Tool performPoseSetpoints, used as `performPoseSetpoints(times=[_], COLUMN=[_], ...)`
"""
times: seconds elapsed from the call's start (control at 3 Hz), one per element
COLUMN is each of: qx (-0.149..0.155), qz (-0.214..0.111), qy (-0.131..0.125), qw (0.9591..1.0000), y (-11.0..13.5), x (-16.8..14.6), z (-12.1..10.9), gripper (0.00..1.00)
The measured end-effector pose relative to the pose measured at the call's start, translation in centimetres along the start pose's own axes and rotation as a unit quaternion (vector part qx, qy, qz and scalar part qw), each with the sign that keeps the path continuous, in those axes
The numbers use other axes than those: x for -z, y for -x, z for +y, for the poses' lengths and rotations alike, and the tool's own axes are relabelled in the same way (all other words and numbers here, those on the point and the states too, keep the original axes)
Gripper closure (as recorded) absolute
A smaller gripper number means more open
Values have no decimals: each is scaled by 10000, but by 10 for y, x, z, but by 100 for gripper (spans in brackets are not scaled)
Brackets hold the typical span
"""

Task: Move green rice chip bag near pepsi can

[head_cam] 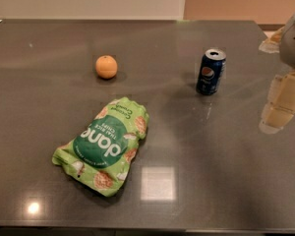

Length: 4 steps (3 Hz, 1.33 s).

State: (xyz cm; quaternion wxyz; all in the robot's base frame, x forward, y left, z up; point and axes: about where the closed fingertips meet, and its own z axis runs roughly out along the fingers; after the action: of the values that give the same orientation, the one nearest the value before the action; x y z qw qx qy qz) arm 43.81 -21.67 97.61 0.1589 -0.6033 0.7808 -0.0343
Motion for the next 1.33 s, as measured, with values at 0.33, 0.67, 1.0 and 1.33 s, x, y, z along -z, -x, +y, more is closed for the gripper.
performPoseSetpoints(times=[0.33, 0.67, 1.0, 1.33], qx=[6, 274, 735, 1195], qz=[-1, -11, -162, -414], qy=[-11, 39, 149, 245], qw=[10000, 9996, 9970, 9917], y=[1, 18, 52, 87], x=[1, 1, -7, -15], z=[0, -6, -8, -6], gripper=[0, 0, 0, 0])
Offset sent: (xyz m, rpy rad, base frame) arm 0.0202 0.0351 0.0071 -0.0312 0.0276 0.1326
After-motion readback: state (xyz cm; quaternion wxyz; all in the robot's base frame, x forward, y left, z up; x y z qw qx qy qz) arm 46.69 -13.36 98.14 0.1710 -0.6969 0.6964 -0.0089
